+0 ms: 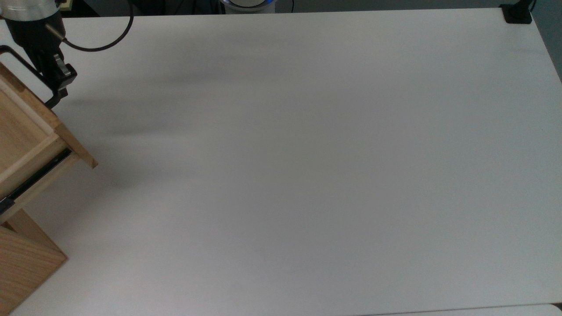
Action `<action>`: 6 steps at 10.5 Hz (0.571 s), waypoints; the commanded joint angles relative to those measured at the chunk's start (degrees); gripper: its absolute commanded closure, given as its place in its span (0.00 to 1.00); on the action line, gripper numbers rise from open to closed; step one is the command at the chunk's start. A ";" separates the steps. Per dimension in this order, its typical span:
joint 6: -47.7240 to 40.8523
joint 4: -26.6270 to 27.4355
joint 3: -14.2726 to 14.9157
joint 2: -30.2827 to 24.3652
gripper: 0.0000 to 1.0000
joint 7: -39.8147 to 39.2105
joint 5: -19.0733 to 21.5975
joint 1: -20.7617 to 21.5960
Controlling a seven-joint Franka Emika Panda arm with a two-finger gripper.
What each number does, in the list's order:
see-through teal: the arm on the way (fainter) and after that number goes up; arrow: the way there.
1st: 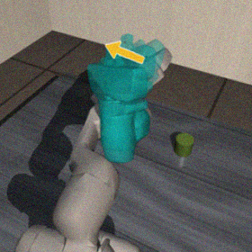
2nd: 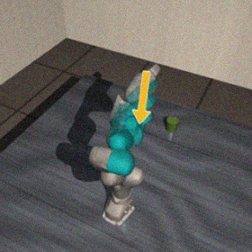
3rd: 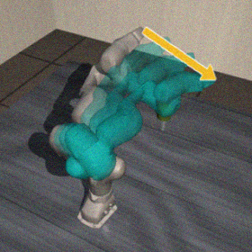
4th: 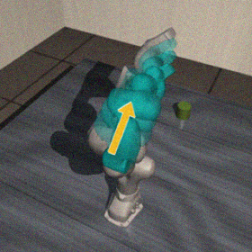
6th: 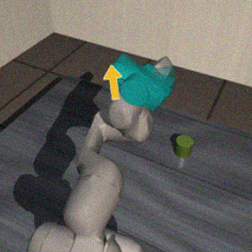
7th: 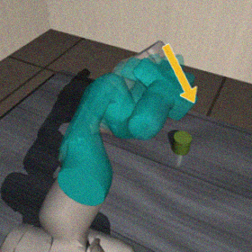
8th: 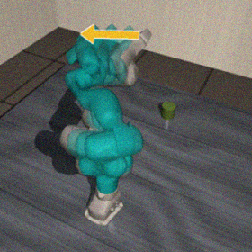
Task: Close the drawer by sliding it
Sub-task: 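Move the gripper toward the drawer front beside the black handle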
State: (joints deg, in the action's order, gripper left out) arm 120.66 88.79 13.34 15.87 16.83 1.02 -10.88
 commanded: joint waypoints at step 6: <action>31.28 -11.26 1.69 16.03 0.98 3.82 1.09 -3.00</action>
State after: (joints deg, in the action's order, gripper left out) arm 147.79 82.58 14.26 27.86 19.08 1.04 -13.38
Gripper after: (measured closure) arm 0.974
